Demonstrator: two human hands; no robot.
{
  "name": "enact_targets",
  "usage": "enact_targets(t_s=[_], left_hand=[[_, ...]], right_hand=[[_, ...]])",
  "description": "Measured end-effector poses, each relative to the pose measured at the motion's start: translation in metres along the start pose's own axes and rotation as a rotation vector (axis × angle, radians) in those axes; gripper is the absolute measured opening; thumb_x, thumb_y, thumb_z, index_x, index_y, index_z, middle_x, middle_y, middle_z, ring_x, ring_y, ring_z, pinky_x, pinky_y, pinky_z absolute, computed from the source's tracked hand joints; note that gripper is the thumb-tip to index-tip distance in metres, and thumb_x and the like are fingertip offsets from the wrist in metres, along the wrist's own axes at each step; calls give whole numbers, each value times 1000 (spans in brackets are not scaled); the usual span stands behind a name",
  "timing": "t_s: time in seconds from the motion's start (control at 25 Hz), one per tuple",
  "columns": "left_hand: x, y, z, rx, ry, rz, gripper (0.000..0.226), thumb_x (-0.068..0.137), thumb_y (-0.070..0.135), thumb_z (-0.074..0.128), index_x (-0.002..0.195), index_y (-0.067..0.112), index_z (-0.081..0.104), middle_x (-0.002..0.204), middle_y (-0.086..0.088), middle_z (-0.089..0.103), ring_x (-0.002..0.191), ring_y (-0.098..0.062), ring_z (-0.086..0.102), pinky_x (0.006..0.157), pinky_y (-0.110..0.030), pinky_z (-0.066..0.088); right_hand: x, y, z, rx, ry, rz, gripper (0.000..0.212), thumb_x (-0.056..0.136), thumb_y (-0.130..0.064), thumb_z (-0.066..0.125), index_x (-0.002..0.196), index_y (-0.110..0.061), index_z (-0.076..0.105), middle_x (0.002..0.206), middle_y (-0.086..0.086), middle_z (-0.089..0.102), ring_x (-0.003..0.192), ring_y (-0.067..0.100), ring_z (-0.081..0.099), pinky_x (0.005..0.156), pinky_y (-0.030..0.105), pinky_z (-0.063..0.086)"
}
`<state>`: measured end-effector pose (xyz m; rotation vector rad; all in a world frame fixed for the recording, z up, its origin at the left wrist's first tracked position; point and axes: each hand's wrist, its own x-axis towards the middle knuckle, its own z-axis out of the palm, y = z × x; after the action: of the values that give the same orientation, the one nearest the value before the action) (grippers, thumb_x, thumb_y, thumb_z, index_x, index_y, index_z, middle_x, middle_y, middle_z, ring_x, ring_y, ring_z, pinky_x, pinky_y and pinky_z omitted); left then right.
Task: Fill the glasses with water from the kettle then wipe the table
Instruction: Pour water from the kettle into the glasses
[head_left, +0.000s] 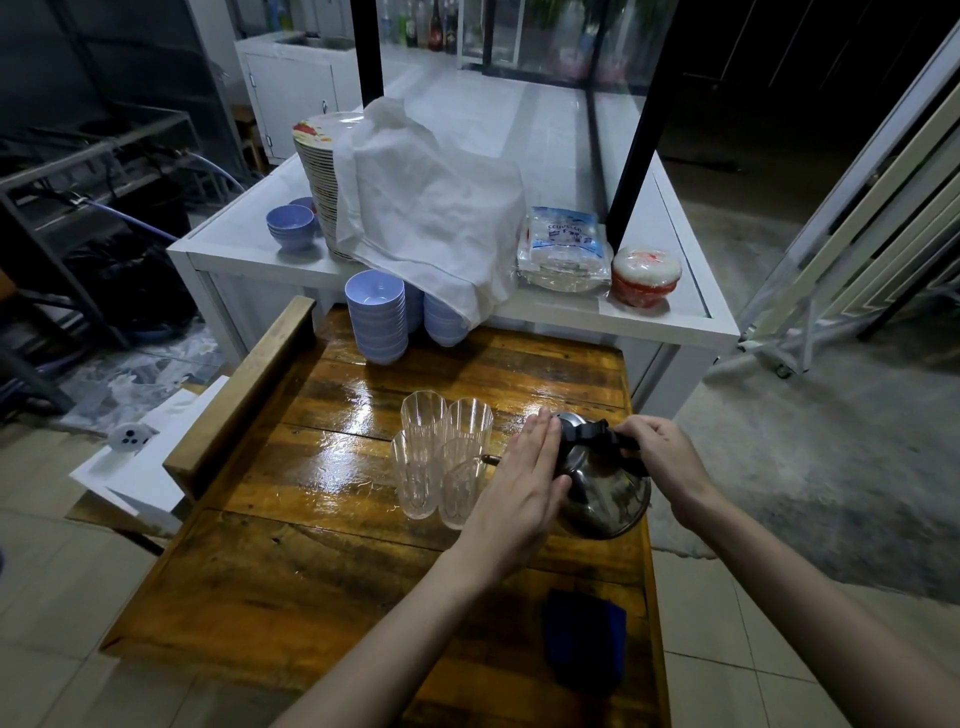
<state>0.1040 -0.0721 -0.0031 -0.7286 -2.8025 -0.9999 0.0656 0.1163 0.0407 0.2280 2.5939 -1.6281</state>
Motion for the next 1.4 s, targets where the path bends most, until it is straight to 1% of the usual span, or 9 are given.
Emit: enact_targets(t_s=[0.16, 0.32, 0.48, 0.6, 0.68, 0.88, 1.08, 1.24, 1.4], left_hand=[[3, 2, 0, -8, -4, -3, 61, 104, 34, 26, 154, 13, -3, 161, -1, -11, 148, -8, -14, 122, -32, -1], [4, 5, -1, -18, 4, -8, 61, 104, 34, 26, 154, 13, -3, 161, 0, -13, 148, -8, -15, 122, -32, -2], [4, 6, -3, -31, 0, -11, 61, 104, 33, 27, 154, 13, -2, 161, 0, -12, 148, -8, -14, 122, -30, -3], [4, 4, -2, -23, -2, -10, 61, 104, 33, 27, 154, 13, -2, 161, -1, -12, 148, -8, -14, 122, -32, -2], [4, 2, -3, -24, 0, -10, 60, 104, 33, 26, 154, 13, -2, 161, 0, -11, 148, -8, -13, 122, -32, -1], [4, 2, -4, -32, 8, -8, 60, 104, 35, 24, 154, 15, -3, 161, 2, -13, 148, -6, -14, 122, -31, -2], [6, 3, -5, -29, -1, -8, 60, 104, 33, 26, 154, 14, -2, 160, 1, -13, 148, -8, -14, 122, -31, -3], [10, 2, -6, -21, -4, -5, 61, 104, 34, 26, 154, 14, -3, 160, 2, -14, 148, -8, -14, 122, -32, -2], [11, 4, -6, -27, -2, -5, 61, 104, 35, 26, 154, 14, -3, 161, 1, -13, 148, -8, -14, 123, -33, -1]], right_hand=[[3, -1, -2, -16, 21, -16, 35, 95, -25, 51, 64, -15, 61, 69, 6, 60, 72, 21, 56, 68, 38, 44], [3, -3, -4, -5, 31, -31, 34, 94, -25, 52, 64, -13, 64, 70, 8, 61, 73, 23, 58, 67, 39, 46], [5, -5, -3, -15, 60, -54, 35, 92, -26, 54, 67, -4, 65, 69, 12, 62, 72, 25, 60, 67, 41, 48], [4, -10, -1, -30, 75, -77, 36, 94, -23, 53, 66, -4, 65, 68, 14, 63, 68, 22, 60, 63, 37, 48], [3, -14, 0, -31, 80, -81, 36, 95, -20, 52, 62, -10, 63, 64, 8, 61, 65, 18, 57, 60, 32, 46], [5, -12, 2, -29, 127, -90, 35, 94, -20, 54, 66, -4, 66, 65, 9, 61, 68, 20, 58, 62, 35, 47], [9, -17, -1, -72, 143, -94, 36, 91, -18, 55, 56, -11, 60, 56, 2, 55, 59, 15, 51, 56, 30, 41], [14, -17, -3, -90, 149, -103, 38, 91, -20, 55, 62, 5, 60, 58, 7, 54, 59, 17, 51, 58, 33, 41], [16, -17, -5, -94, 146, -123, 40, 91, -22, 55, 66, 10, 59, 60, 11, 53, 60, 18, 50, 59, 35, 40]])
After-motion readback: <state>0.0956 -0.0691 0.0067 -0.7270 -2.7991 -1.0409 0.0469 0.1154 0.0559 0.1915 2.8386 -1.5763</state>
